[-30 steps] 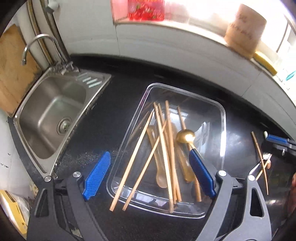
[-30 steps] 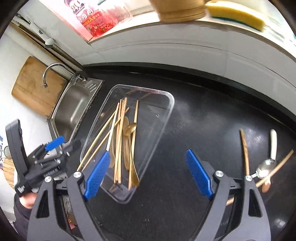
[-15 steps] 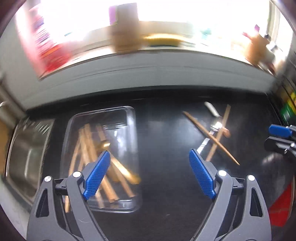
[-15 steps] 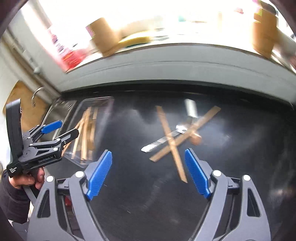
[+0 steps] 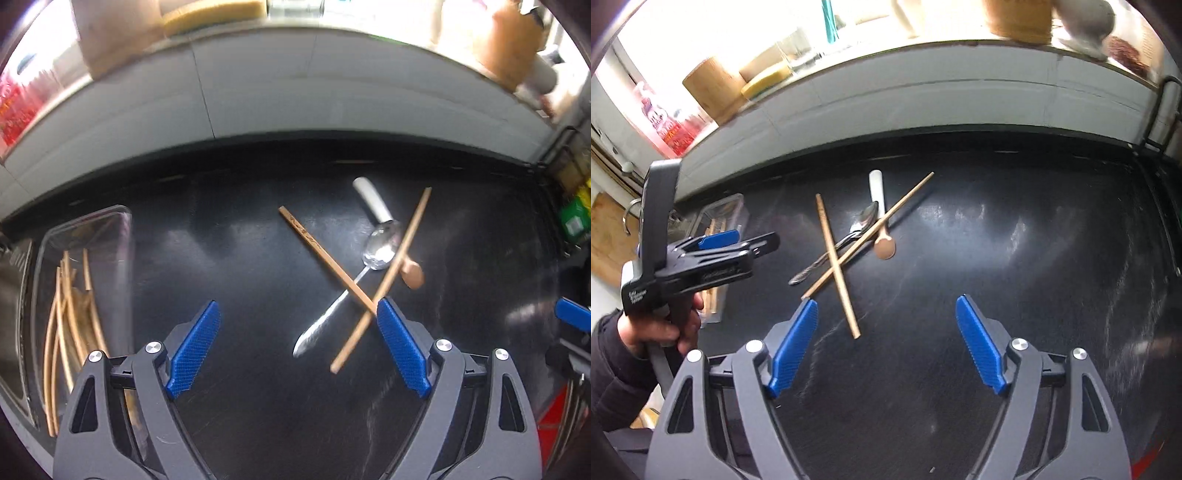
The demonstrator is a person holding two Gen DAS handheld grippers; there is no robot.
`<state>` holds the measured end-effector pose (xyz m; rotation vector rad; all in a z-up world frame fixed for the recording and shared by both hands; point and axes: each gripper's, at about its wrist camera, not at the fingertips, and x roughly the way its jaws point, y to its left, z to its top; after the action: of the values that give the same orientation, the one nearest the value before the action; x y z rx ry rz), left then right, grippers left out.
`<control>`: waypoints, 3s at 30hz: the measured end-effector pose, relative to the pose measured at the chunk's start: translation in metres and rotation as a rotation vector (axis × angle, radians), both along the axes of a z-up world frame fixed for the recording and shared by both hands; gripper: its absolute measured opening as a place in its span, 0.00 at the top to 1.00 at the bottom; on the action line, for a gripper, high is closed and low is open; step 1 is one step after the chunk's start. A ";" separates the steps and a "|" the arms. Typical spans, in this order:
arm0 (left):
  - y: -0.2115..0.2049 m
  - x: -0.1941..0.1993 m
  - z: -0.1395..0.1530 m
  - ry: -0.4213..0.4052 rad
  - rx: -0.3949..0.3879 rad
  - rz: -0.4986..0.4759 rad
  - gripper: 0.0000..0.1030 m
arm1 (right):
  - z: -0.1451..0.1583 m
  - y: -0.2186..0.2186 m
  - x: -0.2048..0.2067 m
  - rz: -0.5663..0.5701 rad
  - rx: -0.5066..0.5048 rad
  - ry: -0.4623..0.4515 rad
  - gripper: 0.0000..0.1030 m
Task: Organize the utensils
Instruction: 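Grasp a printed chopstick with the left tool while the right tool grasps the white-handled spoon, then carry the chopstick in the left tool to the tray while the right tool lowers the white-handled spoon in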
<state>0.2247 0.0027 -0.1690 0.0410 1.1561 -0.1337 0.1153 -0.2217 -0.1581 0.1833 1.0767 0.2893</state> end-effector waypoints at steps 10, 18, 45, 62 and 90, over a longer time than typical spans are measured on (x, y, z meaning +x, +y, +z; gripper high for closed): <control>-0.021 0.048 -0.067 0.146 0.017 0.068 0.20 | -0.065 0.026 0.073 0.138 -0.117 -0.027 0.28; -0.024 0.070 -0.071 0.065 0.050 0.042 0.70 | -0.102 0.056 0.105 0.230 -0.178 -0.021 0.39; 0.034 0.018 0.070 -0.203 -0.074 0.019 0.94 | 0.013 -0.055 0.056 -0.119 -0.229 -0.225 0.90; 0.087 -0.065 0.133 -0.276 0.016 0.166 0.94 | 0.079 0.064 0.001 0.125 -0.002 -0.210 0.90; 0.303 -0.040 0.079 -0.178 -0.052 0.474 0.94 | 0.034 0.385 0.062 0.540 0.027 0.054 0.89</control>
<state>0.1846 0.3058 -0.0903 -0.2617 0.9568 0.2559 0.1774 0.1637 -0.1240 -0.0820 1.1643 0.7870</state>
